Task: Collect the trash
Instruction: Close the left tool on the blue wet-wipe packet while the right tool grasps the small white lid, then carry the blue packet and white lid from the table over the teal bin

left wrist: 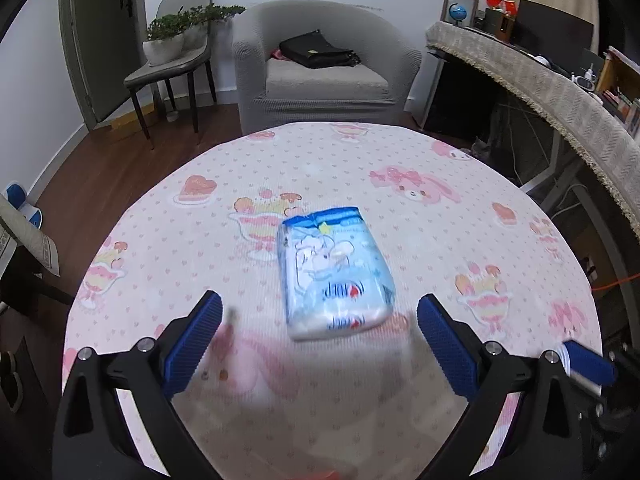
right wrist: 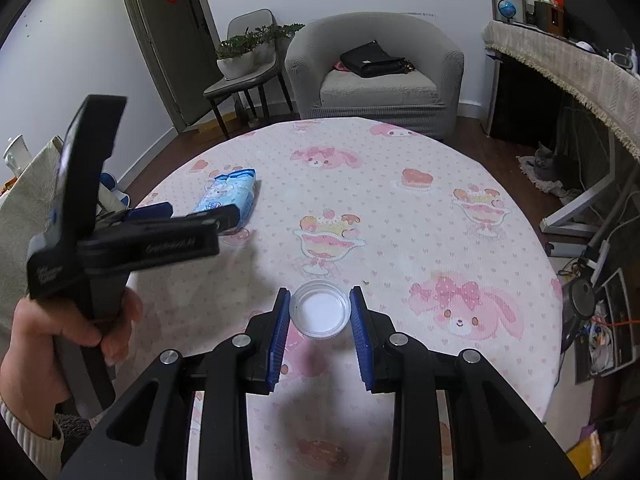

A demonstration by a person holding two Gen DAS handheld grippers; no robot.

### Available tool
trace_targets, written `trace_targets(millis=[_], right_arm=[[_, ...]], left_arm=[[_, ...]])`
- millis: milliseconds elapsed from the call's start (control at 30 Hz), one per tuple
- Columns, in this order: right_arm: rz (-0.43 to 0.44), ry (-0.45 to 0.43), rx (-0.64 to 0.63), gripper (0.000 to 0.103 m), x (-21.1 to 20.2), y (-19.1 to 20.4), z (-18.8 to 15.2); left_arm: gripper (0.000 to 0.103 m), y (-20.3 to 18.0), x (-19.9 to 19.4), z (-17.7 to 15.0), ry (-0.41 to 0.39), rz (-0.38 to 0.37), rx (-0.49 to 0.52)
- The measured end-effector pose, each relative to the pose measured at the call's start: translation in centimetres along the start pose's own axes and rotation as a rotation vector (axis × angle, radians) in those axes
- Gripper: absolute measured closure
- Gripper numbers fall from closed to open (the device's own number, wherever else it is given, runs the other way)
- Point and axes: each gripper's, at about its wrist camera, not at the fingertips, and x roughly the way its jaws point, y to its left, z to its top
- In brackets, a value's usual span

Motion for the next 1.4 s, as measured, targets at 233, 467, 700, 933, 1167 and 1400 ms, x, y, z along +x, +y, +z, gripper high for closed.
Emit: trace_targets(millis=[233, 467, 700, 933, 1167, 1400], right_arm=[[0.007, 0.004, 0.006, 0.073, 0.1, -0.2, 0.0], [0.009, 0.008, -0.004, 0.073, 0.6, 0.4, 0.2], [0.017, 0.01, -0.016, 0.073, 1.1, 1.1, 0.6], [0.034, 0.009, -0.032, 0.073, 1.2, 2.6, 0.9], [0.042, 0.011, -0.063, 0.073, 1.4, 4.8, 1.2], [0.051, 0.011, -0.101, 0.073, 1.4, 7.2, 1.4]], left_arm=[[0.004, 0.5, 1.4, 0.8, 0.016, -0.008, -0.033], [0.025, 0.4, 1.3, 0.5, -0.013, -0.012, -0.004], [0.047, 1.6, 0.6, 0.4, -0.028, -0.072, -0.021], [0.047, 2.4, -2.1, -1.0, -0.051, -0.072, 0.007], [0.047, 3.9, -5.1, -3.0, -0.058, -0.076, 0.017], [0.047, 5.9, -7.4, -5.8, -0.044, -0.068, 0.04]])
